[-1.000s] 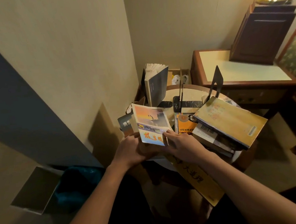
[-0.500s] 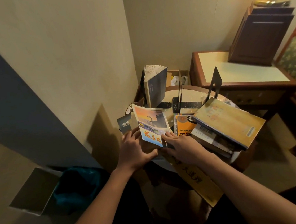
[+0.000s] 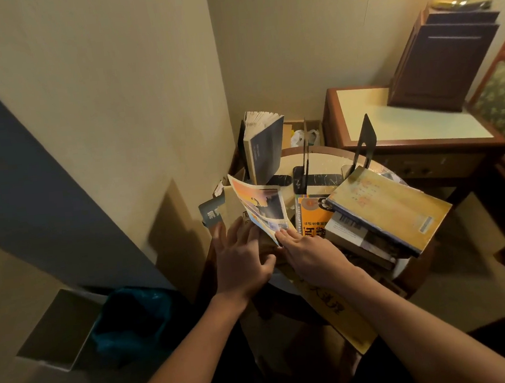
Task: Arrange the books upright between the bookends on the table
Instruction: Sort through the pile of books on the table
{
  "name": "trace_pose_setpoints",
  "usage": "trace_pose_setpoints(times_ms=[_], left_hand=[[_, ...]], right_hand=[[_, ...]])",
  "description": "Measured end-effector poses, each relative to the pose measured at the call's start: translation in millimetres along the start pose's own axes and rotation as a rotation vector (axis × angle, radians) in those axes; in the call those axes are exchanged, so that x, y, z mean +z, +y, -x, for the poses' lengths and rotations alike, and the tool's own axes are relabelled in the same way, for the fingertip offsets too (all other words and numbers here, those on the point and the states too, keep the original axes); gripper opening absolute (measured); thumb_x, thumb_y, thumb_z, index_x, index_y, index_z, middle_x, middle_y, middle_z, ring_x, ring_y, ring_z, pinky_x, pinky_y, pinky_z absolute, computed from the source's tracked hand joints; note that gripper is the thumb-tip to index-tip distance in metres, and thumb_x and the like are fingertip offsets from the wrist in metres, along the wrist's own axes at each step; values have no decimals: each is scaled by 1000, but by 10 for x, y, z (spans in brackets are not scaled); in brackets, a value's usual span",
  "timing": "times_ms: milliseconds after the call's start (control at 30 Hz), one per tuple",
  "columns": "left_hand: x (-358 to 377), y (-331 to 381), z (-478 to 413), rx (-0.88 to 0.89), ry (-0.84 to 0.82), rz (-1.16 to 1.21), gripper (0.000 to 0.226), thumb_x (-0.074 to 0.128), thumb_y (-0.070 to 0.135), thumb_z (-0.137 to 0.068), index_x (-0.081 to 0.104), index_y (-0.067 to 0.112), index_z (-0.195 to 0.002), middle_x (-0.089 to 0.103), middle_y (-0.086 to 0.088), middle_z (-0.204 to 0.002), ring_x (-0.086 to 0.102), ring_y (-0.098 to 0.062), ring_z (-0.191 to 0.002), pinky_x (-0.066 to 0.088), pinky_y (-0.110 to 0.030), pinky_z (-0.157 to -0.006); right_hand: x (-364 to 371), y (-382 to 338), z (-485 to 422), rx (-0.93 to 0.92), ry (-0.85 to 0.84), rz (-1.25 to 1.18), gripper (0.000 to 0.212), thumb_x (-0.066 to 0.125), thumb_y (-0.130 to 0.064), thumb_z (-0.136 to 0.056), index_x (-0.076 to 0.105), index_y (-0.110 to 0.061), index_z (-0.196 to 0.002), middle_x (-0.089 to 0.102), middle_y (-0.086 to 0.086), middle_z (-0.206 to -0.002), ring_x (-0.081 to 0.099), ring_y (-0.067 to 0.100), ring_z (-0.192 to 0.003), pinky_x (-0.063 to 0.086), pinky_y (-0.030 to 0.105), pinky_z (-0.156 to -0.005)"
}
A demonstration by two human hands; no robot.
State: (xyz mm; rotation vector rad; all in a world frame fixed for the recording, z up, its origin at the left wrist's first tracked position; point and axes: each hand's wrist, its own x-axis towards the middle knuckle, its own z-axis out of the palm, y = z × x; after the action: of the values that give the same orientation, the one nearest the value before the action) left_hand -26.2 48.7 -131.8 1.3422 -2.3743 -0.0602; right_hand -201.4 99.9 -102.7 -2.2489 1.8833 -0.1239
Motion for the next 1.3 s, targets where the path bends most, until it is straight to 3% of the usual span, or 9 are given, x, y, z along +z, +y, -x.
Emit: trace_pose_setpoints(times_ms=[300,433,567,700,800,900,1067,1200,1300], left_hand=[[48,-90,106,39,179,1,33,80,32,-78,74,6,-98,76,-11,-108,68,-29,-112,50,-51,-99],[16,-71,48,19,226,6,45,65,45,-83,74,8,-106,75,-9,-112,67,-28,-115,47,-50,-102],[-16,-30,-15,-45,148,31,73,55,63,-76,62,17,-131,65,-2,-134,57,-27,-127,41,-50,-107],[-15,-21,-36,-39,74,25,89,70,64,-67,52,21,-143,56,0,-145,51,-29,-133,36,-53,-111],[-58,-42,-85,60,147,-45,80,78,51,-69,56,21,-140,57,-3,-144,53,-35,-130,35,-62,-109],[-148,-87,-138,229,230,-108,56,53,46,-86,62,23,-137,67,-6,-133,57,-36,-126,30,-64,-111],[-253,-307,-176,348,228,6,40,58,27,-95,63,33,-134,69,-2,-128,60,-32,-126,37,-63,-108],[-250,-459,-80,12,136,160,51,83,9,-78,68,15,-126,72,-11,-119,64,-37,-116,51,-55,-98],[-164,-542,12,-306,-46,316,59,82,1,-75,64,6,-131,70,-14,-120,65,-32,-113,52,-38,-97]], right_hand=[[33,4,-50,-24,54,62,57,28,-49,-106,36,-15,-150,42,6,-156,60,22,-124,57,36,-85],[52,-16,-8,-35,108,88,50,31,-35,-108,35,-10,-151,47,12,-151,65,26,-116,58,36,-77],[149,9,7,-4,141,60,42,35,-32,-106,41,-9,-141,63,12,-131,71,27,-81,57,38,-61],[155,22,20,0,175,13,41,40,-28,-105,43,-7,-140,68,9,-114,67,24,-70,41,31,-52],[139,14,18,22,201,14,43,41,-27,-105,42,-5,-142,70,10,-105,67,24,-67,44,33,-52],[149,23,33,11,214,62,42,40,-24,-106,43,-4,-142,72,11,-104,68,24,-65,53,35,-53],[191,90,51,-55,312,100,41,53,-17,-101,49,-4,-139,69,15,-122,74,24,-82,57,32,-58],[316,184,20,-108,311,112,72,65,-13,-93,30,-12,-155,51,13,-147,58,26,-128,57,38,-90],[322,173,-12,-118,220,88,69,55,-27,-100,19,-22,-159,36,9,-159,35,31,-146,43,46,-111]])
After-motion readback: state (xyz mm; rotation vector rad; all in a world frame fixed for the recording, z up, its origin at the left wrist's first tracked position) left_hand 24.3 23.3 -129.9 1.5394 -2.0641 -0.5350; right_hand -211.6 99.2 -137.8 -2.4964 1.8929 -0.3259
